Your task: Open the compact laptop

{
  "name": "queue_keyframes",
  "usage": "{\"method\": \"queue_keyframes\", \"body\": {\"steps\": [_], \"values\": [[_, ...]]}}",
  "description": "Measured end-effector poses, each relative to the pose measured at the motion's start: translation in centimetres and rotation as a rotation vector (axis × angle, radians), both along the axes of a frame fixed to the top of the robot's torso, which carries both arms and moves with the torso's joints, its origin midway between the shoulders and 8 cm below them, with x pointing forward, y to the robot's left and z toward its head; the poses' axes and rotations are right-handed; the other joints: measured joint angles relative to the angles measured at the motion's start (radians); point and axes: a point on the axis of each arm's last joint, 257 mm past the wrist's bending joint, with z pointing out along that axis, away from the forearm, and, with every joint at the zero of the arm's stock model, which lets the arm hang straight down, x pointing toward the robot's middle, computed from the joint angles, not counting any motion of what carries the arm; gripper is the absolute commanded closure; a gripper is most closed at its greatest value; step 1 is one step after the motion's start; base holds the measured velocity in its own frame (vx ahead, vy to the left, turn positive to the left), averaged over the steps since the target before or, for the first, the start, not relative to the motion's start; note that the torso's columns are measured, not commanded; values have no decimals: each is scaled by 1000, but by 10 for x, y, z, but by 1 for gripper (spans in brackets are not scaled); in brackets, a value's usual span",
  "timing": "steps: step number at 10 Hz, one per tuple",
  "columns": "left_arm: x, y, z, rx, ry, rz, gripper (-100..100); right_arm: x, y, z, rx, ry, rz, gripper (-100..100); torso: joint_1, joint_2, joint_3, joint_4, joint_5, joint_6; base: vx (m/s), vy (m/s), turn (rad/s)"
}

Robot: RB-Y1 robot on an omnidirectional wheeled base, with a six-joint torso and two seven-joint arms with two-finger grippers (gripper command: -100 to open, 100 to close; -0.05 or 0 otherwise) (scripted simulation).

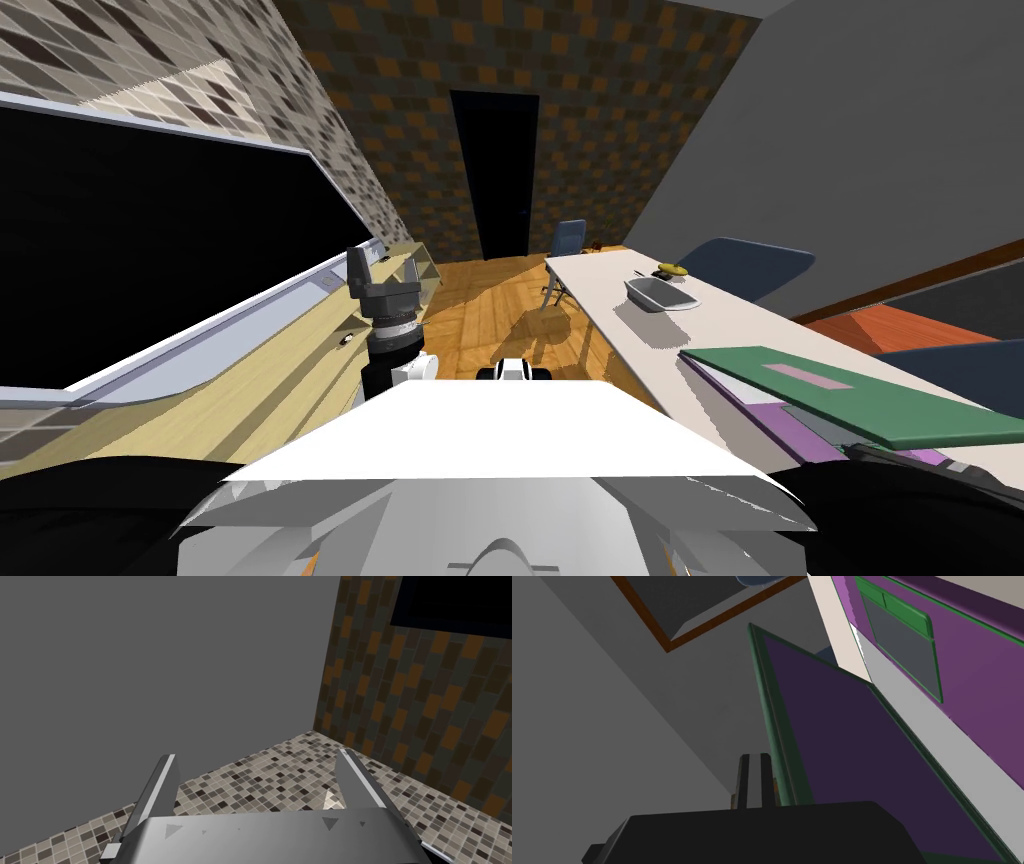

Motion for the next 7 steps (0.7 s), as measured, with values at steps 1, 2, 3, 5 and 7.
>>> {"method": "queue_keyframes", "body": {"steps": [1, 2, 3, 5, 7], "values": [[0, 0, 0, 0, 0, 0, 0, -3, -3, 6, 1, -3, 3, -100, 1, -4, -3, -1, 1, 0, 73, 8, -63], [0, 0, 0, 0, 0, 0, 0, -8, -4, 13, 0, 0, 3, -100, 1, -6, -4, -2, 0, -1, 86, 18, -47], [0, 0, 0, 0, 0, 0, 0, -13, -5, 17, 1, 2, 5, -100, 2, -5, -4, -1, 1, -2, 94, 26, -30], [0, 0, 0, 0, 0, 0, 0, -22, -9, 31, 0, 1, 16, -100, 2, 0, 0, 0, 1, 0, 100, 23, -54], [0, 0, 0, 0, 0, 0, 0, -29, -14, 46, 0, 0, 28, -100, 0, 4, 2, 1, 0, 0, 57, 17, -30]]}}
